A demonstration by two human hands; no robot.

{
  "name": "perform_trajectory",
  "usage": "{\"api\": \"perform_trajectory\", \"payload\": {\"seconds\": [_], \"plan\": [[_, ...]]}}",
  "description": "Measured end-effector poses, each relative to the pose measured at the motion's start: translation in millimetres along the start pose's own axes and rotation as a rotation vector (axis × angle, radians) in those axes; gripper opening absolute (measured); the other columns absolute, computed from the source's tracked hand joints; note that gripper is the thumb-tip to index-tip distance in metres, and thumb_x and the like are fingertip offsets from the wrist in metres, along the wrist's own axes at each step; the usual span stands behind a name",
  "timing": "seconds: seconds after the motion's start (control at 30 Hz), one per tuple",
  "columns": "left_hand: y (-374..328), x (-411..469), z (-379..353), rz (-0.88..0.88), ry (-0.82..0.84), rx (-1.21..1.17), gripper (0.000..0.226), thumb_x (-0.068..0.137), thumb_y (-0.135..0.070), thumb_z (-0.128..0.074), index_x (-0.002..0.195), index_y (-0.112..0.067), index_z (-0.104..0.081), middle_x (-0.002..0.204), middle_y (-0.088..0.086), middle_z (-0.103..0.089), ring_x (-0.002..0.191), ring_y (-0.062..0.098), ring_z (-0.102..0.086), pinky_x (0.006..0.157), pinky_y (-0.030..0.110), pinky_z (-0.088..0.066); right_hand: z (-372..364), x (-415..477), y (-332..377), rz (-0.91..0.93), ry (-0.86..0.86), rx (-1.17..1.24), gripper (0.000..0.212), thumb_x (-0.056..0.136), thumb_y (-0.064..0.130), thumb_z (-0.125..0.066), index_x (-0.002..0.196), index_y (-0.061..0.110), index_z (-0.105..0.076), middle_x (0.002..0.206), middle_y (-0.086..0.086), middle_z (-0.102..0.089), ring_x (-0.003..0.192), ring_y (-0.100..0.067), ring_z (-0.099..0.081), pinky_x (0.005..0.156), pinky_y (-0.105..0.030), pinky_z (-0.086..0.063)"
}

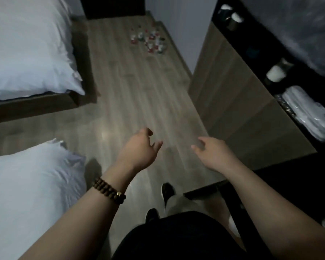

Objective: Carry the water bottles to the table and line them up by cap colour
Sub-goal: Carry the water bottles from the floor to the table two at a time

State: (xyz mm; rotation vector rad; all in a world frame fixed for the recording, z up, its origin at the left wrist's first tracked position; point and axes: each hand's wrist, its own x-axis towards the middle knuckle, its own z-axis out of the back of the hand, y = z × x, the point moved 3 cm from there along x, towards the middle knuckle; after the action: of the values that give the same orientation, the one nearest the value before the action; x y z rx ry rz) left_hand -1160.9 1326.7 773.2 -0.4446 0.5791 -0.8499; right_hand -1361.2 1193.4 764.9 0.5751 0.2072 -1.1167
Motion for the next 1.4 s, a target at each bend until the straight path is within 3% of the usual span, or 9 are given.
{"api": "perform_trajectory", "payload": {"seconds": [0.33, 0.57, 0.7, 0.9, 1.4], "plan": [[18.7, 138.5, 72.1, 0.113, -0.146, -0.076, 0.046, 0.099, -0.044, -0.062, 0.135, -0.017, -0.055, 0.129, 0.005, -0.067, 0.111, 0.021, -0.066, 0.095, 0.038, -0.053, 21.0, 178.9, 102.2, 0.172, 0.029, -0.007, 0.063, 0.099, 0.051, -0.054, 0.146, 0.009, -0.054, 0.146, -0.009, -0.059, 0.133, -0.027, -0.055, 0.106, -0.032, -0.044], [7.0, 261.2, 114.9, 0.178, -0.127, -0.043, 0.046, 0.099, -0.045, -0.062, 0.135, -0.016, -0.055, 0.128, 0.004, -0.067, 0.109, 0.020, -0.066, 0.085, 0.029, -0.047, 73.8, 292.9, 142.3, 0.204, 0.053, -0.032, 0.056, 0.099, 0.050, -0.054, 0.137, 0.008, -0.059, 0.136, -0.012, -0.065, 0.125, -0.031, -0.061, 0.100, -0.036, -0.050], [4.8, 326.7, 144.9, 0.191, -0.174, -0.115, 0.045, 0.100, -0.045, -0.061, 0.134, -0.017, -0.056, 0.127, 0.003, -0.068, 0.109, 0.019, -0.066, 0.089, 0.034, -0.051, 98.0, 355.7, 170.0, 0.195, 0.053, -0.065, 0.055, 0.098, 0.050, -0.056, 0.131, 0.006, -0.061, 0.130, -0.015, -0.068, 0.121, -0.034, -0.063, 0.097, -0.041, -0.052], [31.4, 431.3, 189.6, 0.183, -0.171, -0.166, 0.044, 0.100, -0.043, -0.062, 0.134, -0.014, -0.056, 0.126, 0.005, -0.068, 0.107, 0.019, -0.067, 0.089, 0.033, -0.050, 114.1, 456.9, 244.0, 0.218, 0.041, -0.047, 0.068, 0.098, 0.053, -0.054, 0.150, 0.010, -0.049, 0.144, -0.011, -0.060, 0.132, -0.029, -0.057, 0.107, -0.035, -0.047], [105.2, 735.0, 358.1, 0.003, -0.011, -0.067, 0.042, 0.102, -0.048, -0.057, 0.133, -0.020, -0.055, 0.125, 0.000, -0.068, 0.105, 0.016, -0.067, 0.087, 0.031, -0.052, 157.7, 685.9, 447.7, 0.046, -0.028, 0.120, 0.067, 0.099, 0.053, -0.056, 0.153, 0.014, -0.045, 0.147, -0.009, -0.058, 0.133, -0.028, -0.056, 0.106, -0.032, -0.043]]}}
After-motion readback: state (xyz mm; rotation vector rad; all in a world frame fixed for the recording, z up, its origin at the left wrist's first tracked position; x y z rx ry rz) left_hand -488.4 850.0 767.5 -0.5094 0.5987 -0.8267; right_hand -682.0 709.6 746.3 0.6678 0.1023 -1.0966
